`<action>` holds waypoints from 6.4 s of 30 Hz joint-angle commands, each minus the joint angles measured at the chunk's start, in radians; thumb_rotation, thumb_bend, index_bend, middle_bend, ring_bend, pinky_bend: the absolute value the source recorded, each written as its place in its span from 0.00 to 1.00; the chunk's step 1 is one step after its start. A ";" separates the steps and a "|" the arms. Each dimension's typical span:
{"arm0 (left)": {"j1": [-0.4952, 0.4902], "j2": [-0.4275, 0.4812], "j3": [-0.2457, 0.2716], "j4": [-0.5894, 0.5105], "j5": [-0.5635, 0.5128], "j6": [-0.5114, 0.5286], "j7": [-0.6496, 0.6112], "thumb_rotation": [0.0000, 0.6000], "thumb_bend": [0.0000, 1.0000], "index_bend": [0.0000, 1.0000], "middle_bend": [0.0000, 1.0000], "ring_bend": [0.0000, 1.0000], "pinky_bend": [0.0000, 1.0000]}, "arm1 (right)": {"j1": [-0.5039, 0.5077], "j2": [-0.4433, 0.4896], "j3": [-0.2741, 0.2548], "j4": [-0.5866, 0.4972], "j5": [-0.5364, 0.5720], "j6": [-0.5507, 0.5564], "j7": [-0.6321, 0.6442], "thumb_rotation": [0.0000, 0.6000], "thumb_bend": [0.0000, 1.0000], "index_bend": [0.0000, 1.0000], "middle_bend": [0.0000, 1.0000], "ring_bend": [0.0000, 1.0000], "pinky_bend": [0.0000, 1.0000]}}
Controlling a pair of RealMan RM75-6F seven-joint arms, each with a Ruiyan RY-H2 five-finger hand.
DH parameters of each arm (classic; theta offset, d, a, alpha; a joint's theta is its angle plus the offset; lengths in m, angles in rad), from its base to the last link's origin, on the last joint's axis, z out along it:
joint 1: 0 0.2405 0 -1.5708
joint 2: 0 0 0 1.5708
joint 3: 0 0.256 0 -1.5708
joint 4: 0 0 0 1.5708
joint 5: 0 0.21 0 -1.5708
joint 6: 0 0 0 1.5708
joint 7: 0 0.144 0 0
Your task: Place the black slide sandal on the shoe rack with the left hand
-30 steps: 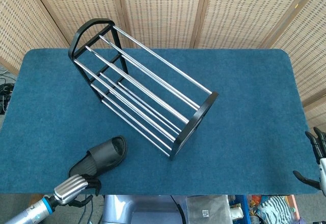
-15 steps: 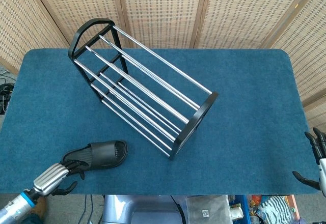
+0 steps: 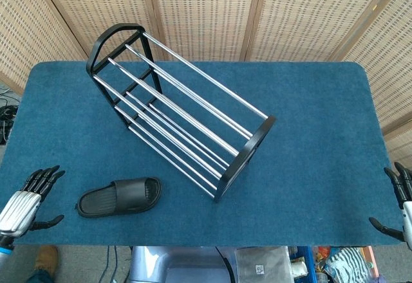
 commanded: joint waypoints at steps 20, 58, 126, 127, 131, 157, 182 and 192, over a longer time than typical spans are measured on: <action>-0.076 -0.140 -0.103 -0.177 -0.323 -0.341 0.369 1.00 0.21 0.00 0.00 0.00 0.00 | 0.000 0.019 0.005 0.011 0.012 -0.004 0.057 1.00 0.00 0.00 0.00 0.00 0.00; -0.050 -0.249 -0.162 -0.166 -0.356 -0.229 0.439 1.00 0.22 0.28 0.40 0.37 0.47 | 0.007 0.026 -0.001 0.010 0.014 -0.026 0.069 1.00 0.00 0.00 0.00 0.00 0.00; -0.828 0.022 -0.614 -0.568 -1.510 -0.165 0.863 1.00 0.22 0.29 0.40 0.37 0.47 | 0.037 0.025 0.008 -0.010 0.071 -0.095 0.030 1.00 0.00 0.00 0.00 0.00 0.00; -0.838 0.013 -0.617 -0.558 -1.531 -0.157 0.870 1.00 0.22 0.29 0.40 0.37 0.47 | 0.037 0.025 0.008 -0.010 0.071 -0.097 0.031 1.00 0.00 0.00 0.00 0.00 0.00; -0.865 -0.023 -0.624 -0.520 -1.584 -0.140 0.881 1.00 0.22 0.29 0.40 0.37 0.47 | 0.038 0.026 0.007 -0.010 0.070 -0.100 0.030 1.00 0.00 0.00 0.00 0.00 0.00; -0.883 -0.078 -0.699 -0.437 -1.659 -0.133 0.872 1.00 0.22 0.00 0.00 0.00 0.00 | 0.045 0.031 0.005 -0.016 0.080 -0.116 0.026 1.00 0.00 0.00 0.00 0.00 0.00; -0.397 0.277 -0.483 -0.693 -0.737 -0.490 0.461 1.00 0.22 0.00 0.00 0.00 0.00 | 0.033 0.032 -0.009 -0.028 0.046 -0.092 0.012 1.00 0.00 0.00 0.00 0.00 0.00; -0.127 0.333 -0.287 -0.544 -0.257 -0.380 0.264 1.00 0.16 0.00 0.00 0.00 0.00 | 0.027 0.034 -0.014 -0.033 0.034 -0.082 0.008 1.00 0.00 0.00 0.00 0.00 0.00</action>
